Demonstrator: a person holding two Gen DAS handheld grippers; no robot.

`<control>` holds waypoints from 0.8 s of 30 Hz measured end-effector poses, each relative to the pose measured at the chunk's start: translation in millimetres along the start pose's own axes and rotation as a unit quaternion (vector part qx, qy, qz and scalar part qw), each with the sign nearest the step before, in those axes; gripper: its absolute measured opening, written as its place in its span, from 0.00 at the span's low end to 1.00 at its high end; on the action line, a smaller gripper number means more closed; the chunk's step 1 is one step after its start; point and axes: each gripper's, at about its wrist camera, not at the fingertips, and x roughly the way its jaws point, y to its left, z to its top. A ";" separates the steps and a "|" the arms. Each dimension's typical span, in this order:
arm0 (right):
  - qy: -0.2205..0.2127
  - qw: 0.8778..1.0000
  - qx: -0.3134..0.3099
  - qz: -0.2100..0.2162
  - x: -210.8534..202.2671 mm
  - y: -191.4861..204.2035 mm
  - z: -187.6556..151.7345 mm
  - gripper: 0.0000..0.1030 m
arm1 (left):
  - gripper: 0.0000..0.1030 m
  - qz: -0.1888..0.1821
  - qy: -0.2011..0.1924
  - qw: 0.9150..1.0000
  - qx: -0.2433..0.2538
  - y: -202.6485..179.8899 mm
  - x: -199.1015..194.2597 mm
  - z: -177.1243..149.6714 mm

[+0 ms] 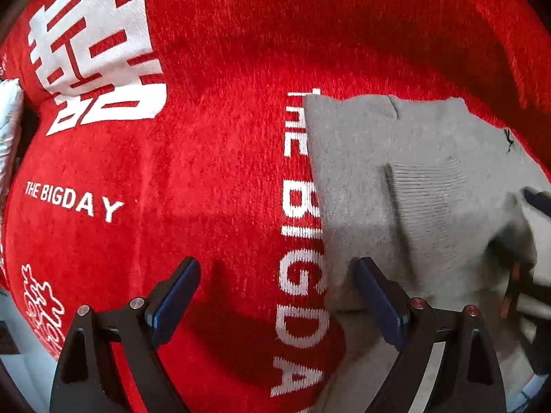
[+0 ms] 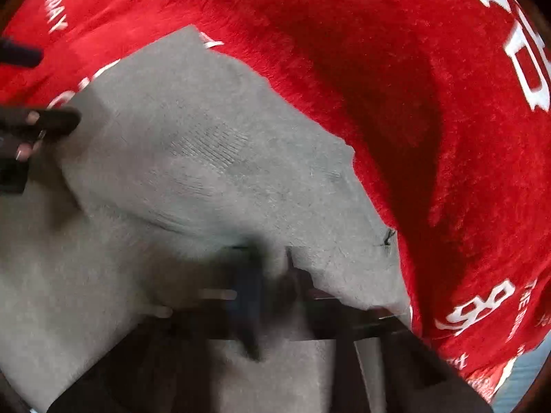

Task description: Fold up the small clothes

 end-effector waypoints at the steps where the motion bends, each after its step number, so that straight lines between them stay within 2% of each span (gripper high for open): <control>1: -0.019 0.998 0.053 0.009 -7.7 -18.3 -2.0 0.10 | 0.89 0.000 -0.001 1.000 -0.002 -0.7 0.0 -0.1; 2: -0.028 0.993 0.113 0.024 -13.4 -38.1 -6.0 0.10 | 0.89 -0.001 0.000 1.000 -0.004 -1.7 1.1 0.1; 3: -0.029 0.981 0.187 0.052 -16.1 -62.2 -14.0 0.10 | 0.89 -0.001 0.001 1.000 -0.005 -1.5 0.5 1.6; 4: -0.024 0.957 0.275 0.092 -13.9 -89.7 -28.4 0.10 | 0.89 -0.002 0.000 1.000 -0.003 -2.4 0.7 2.1; 5: -0.017 0.926 0.354 0.128 -8.3 -112.9 -46.3 0.10 | 0.89 -0.001 0.000 1.000 -0.001 -4.7 2.9 5.1; 6: -0.008 0.887 0.433 0.160 -0.7 -132.7 -67.9 0.10 | 0.89 0.000 -0.001 1.000 0.005 -4.8 3.9 6.1; 7: 0.002 0.837 0.513 0.192 9.8 -149.2 -95.5 0.10 | 0.89 0.001 -0.001 1.000 0.008 -5.5 4.4 6.5; 9: 0.018 0.743 0.620 0.252 31.1 -164.2 -143.7 0.14 | 0.89 0.001 0.000 1.000 0.013 -7.1 3.9 7.3; 10: 0.029 0.702 0.657 0.274 41.4 -166.0 -165.5 0.15 | 0.89 0.002 0.001 1.000 0.017 -7.8 5.6 8.0; 11: 0.038 0.675 0.682 0.279 46.5 -166.1 -183.0 0.15 | 0.89 0.004 0.000 1.000 0.021 -8.6 6.5 8.9; 12: 0.042 0.645 0.709 0.283 51.6 -166.5 -202.3 0.20 | 0.89 0.004 0.000 1.000 0.024 -8.7 8.1 10.1; 14: 0.034 0.595 0.745 0.300 56.5 -167.1 -228.0 0.35 | 0.89 0.002 0.002 1.000 0.026 -7.9 9.2 11.9; 15: 0.026 0.578 0.755 0.309 53.3 -165.5 -236.3 0.42 | 0.89 -0.002 0.008 1.000 0.025 -6.2 9.8 14.1; 16: 0.027 0.572 0.758 0.313 49.5 -165.5 -241.3 0.43 | 0.89 -0.007 0.012 1.000 0.023 -4.4 10.3 16.5; 18: 0.030 0.583 0.742 0.328 42.9 -164.1 -238.0 0.44 | 0.89 -0.020 0.016 1.000 0.015 1.8 9.3 25.4; 21: 0.026 0.597 0.701 0.390 38.4 -141.1 -209.1 0.46 | 0.89 -0.048 0.013 0.999 -0.008 13.8 8.3 48.1; 22: 0.032 0.599 0.686 0.412 38.1 -130.9 -196.0 0.52 | 0.89 -0.059 0.017 0.998 -0.014 16.7 10.6 57.0; 24: 0.048 0.596 0.664 0.449 39.9 -102.5 -171.6 0.55 | 0.89 -0.079 0.034 0.996 -0.021 18.5 20.0 74.3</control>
